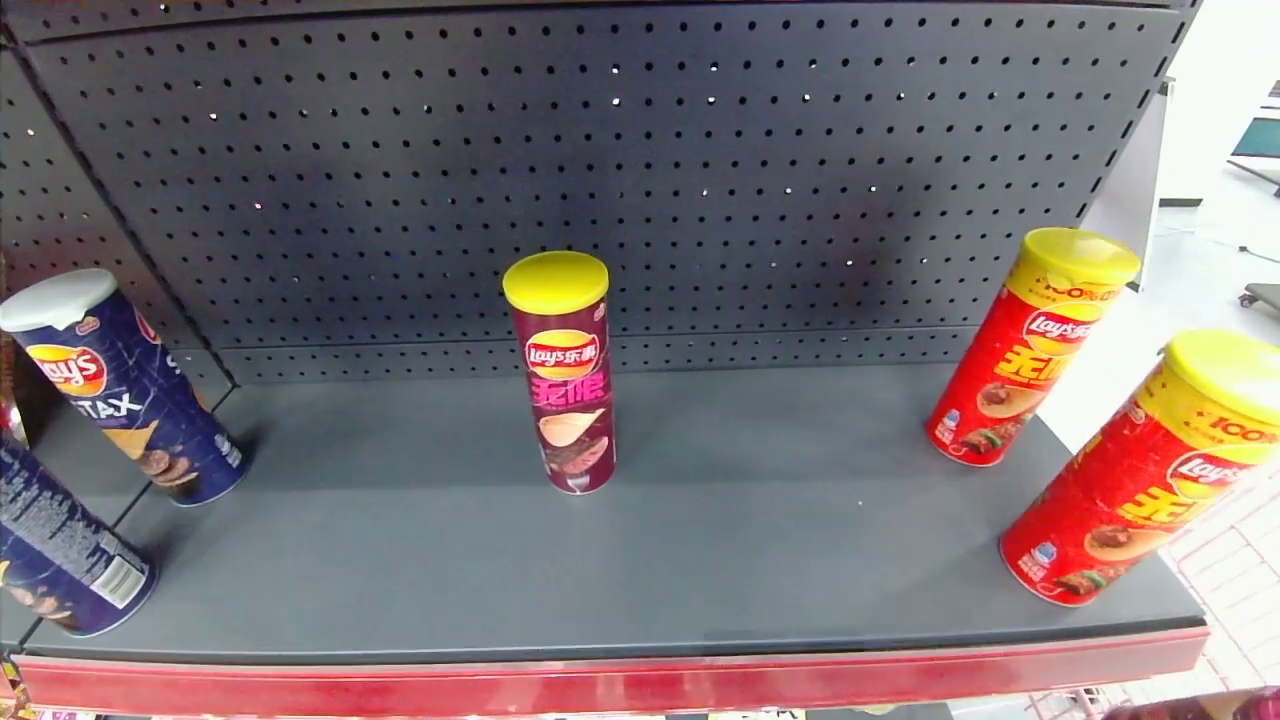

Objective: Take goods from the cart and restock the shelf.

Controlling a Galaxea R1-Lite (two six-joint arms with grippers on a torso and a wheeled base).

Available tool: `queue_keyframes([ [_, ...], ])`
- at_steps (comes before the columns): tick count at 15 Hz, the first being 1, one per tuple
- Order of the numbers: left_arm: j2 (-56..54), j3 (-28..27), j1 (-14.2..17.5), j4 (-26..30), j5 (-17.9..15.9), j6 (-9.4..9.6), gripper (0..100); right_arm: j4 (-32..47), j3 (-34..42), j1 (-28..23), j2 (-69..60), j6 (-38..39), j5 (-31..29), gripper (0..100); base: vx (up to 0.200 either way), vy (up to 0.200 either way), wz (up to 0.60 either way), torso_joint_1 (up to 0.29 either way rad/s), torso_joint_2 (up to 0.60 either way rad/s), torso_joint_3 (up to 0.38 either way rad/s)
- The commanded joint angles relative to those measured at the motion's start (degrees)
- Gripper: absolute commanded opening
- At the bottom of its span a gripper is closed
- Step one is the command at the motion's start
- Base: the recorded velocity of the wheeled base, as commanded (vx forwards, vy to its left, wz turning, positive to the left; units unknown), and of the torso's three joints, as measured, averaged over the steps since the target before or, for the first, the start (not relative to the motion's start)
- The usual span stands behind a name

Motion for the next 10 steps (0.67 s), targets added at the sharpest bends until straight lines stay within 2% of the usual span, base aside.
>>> queue_keyframes([
  [1, 0.99, -0.09, -0.10, 0.02, 0.01, 0.18, 100, 0.03, -0.34, 0.03, -0.99, 0.05, 4.15, 0, 0.000, 0.000, 0.00, 0.000, 0.00, 0.000],
  [4, 0.64, 0.00, -0.10, -0.16, -0.78, 0.79, 100, -0.06, -0.95, -0.06, 1.21, -0.03, 8.98, 0, 0.000, 0.000, 0.00, 0.000, 0.00, 0.000],
  [5, 1.87, -3.43, -0.37, -0.69, -2.81, 0.09, 100, -0.06, -1.22, -0.06, 2.53, -0.03, 9.51, 0, 0.000, 0.000, 0.00, 0.000, 0.00, 0.000],
  [6, 11.54, -14.06, -1.95, -0.60, -4.65, -1.32, 100, -0.06, -1.39, -0.06, 3.50, -0.03, 9.51, 0, 0.000, 0.000, 0.00, 0.000, 0.00, 0.000],
  [7, 19.71, -21.97, -3.44, -0.51, -6.50, -3.69, 100, -0.14, -1.57, 0.03, 4.55, -0.12, 9.60, 0, 0.000, 0.000, 0.00, 0.000, 0.00, 0.000],
  [8, 25.78, -26.19, -5.64, -0.69, -10.01, -4.13, 100, -0.14, -1.66, 0.03, 4.90, -0.12, 10.30, 0, 0.000, 0.000, 0.00, 0.000, 0.00, 0.000],
  [9, 31.93, -28.30, -8.45, -1.04, -15.99, -3.16, 100, -0.14, -2.71, -0.06, 6.13, -0.12, 12.23, 0, 0.000, 0.000, 0.00, 0.000, 0.00, 0.000],
  [10, 34.74, -29.36, -9.77, -1.04, -18.98, -2.28, 100, -0.14, -3.33, -0.06, 6.66, -0.21, 13.03, 0, 0.000, 0.000, 0.00, 0.000, 0.00, 0.000],
])
